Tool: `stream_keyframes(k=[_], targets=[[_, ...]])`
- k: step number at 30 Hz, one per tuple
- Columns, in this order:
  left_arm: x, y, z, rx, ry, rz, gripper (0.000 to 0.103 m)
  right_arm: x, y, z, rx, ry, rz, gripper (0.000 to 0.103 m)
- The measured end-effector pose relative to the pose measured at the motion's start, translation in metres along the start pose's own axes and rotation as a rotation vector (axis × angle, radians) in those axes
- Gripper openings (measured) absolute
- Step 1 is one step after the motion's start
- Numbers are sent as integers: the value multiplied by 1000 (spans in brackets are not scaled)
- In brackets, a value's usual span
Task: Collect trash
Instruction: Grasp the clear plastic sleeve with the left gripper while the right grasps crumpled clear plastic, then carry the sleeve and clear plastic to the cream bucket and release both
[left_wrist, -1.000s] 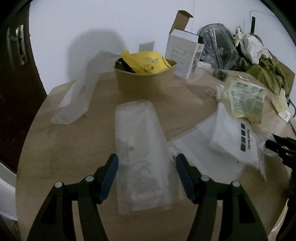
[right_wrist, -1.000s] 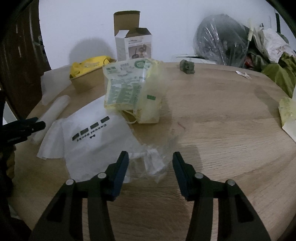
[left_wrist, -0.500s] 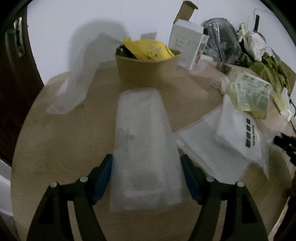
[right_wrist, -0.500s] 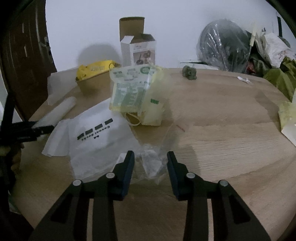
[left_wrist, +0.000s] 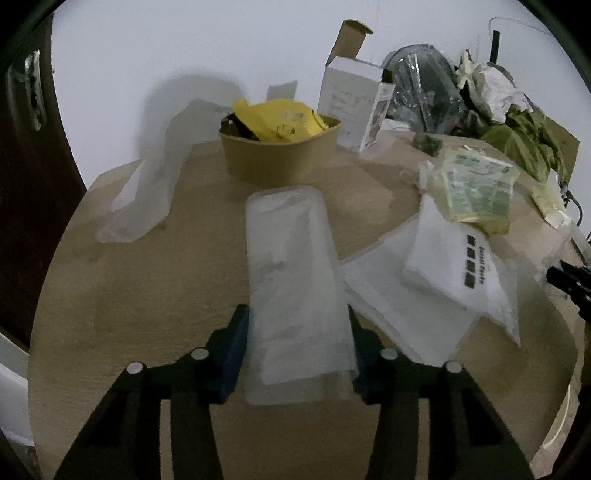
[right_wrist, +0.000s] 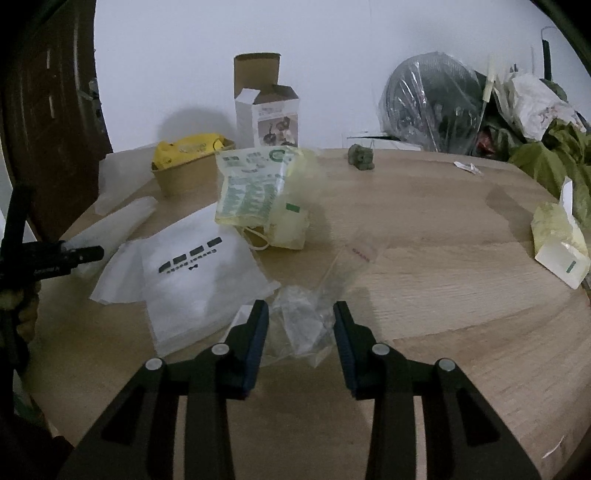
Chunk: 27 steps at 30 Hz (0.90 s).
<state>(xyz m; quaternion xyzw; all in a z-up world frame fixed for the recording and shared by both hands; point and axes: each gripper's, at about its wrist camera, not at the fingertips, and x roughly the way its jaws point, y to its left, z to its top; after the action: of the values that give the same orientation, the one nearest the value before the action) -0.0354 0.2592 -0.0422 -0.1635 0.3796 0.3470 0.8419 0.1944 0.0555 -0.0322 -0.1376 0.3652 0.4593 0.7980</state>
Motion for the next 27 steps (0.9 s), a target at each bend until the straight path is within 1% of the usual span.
stream_keyframes(k=[3, 12, 14, 15, 18, 20, 24, 27], targets=[[-10, -5, -1, 16, -23, 2, 40, -7, 1, -2, -3, -13, 0, 34], [-45, -17, -1, 33, -111, -20, 40, -37, 1, -11, -1, -54, -25, 34], [-54, -22, -1, 39, -132, -35, 40, -44, 0, -15, 3, -60, -32, 34], [-60, -26, -1, 39, -145, -50, 40, -46, 0, -17, 5, -62, -34, 34], [-71, -36, -1, 62, -179, -54, 40, -56, -1, -23, 10, -67, -46, 34], [-81, -46, -2, 81, -200, -70, 40, -63, -2, -27, 14, -73, -54, 34], [-92, -65, -6, 121, -227, -96, 40, -78, -6, -38, 22, -84, -68, 34], [-97, -81, -10, 161, -242, -97, 40, -89, -10, -47, 33, -90, -83, 34]])
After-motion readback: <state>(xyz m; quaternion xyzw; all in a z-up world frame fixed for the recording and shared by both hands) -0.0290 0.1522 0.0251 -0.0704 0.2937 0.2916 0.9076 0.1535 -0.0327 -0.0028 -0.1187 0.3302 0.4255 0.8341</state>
